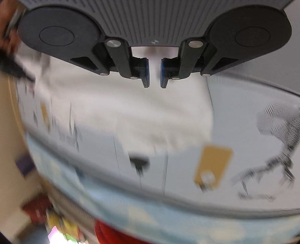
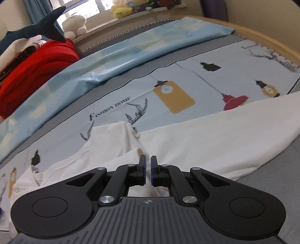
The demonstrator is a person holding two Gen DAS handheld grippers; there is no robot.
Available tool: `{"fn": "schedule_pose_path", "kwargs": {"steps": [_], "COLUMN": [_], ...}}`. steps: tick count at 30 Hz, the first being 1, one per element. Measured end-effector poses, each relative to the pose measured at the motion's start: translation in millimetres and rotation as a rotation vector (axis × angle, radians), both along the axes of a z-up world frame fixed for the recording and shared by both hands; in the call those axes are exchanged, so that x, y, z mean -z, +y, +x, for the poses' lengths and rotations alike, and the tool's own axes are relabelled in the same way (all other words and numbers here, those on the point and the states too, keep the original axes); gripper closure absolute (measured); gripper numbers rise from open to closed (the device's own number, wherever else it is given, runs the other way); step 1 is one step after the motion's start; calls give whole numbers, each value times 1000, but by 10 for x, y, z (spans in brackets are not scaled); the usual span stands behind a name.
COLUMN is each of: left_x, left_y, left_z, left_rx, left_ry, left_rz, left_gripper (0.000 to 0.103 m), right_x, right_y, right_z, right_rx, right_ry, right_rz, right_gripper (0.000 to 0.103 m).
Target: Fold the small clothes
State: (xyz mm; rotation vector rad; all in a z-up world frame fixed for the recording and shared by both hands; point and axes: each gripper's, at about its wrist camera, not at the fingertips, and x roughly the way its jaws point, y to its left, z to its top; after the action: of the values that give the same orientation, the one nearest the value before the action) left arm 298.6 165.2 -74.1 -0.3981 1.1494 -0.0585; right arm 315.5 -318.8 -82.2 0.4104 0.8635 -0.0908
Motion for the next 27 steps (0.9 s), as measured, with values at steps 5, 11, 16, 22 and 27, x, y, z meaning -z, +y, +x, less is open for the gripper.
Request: {"fn": "schedule_pose_path", "kwargs": {"steps": [5, 11, 16, 22, 27], "left_x": [309, 13, -170, -224, -210], "left_y": [-17, -111, -260, -588, -753], "left_z": [-112, -121, -33, 84, 133], "left_rx": [116, 91, 80, 104, 106], "left_ry": [130, 43, -19, -41, -44], "left_rz": [316, 333, 273, 241, 232], "left_gripper": [101, 97, 94, 84, 84], "right_x": [130, 325, 72, 218, 31], "right_y": [5, 106, 194, 111, 61], "right_z": [47, 62, -15, 11, -88], "right_rx": [-23, -64, -119, -7, -34], "right_ry": [88, 181, 47, 201, 8], "right_rz": [50, 52, 11, -164, -18], "right_gripper": [75, 66, 102, 96, 95]}}
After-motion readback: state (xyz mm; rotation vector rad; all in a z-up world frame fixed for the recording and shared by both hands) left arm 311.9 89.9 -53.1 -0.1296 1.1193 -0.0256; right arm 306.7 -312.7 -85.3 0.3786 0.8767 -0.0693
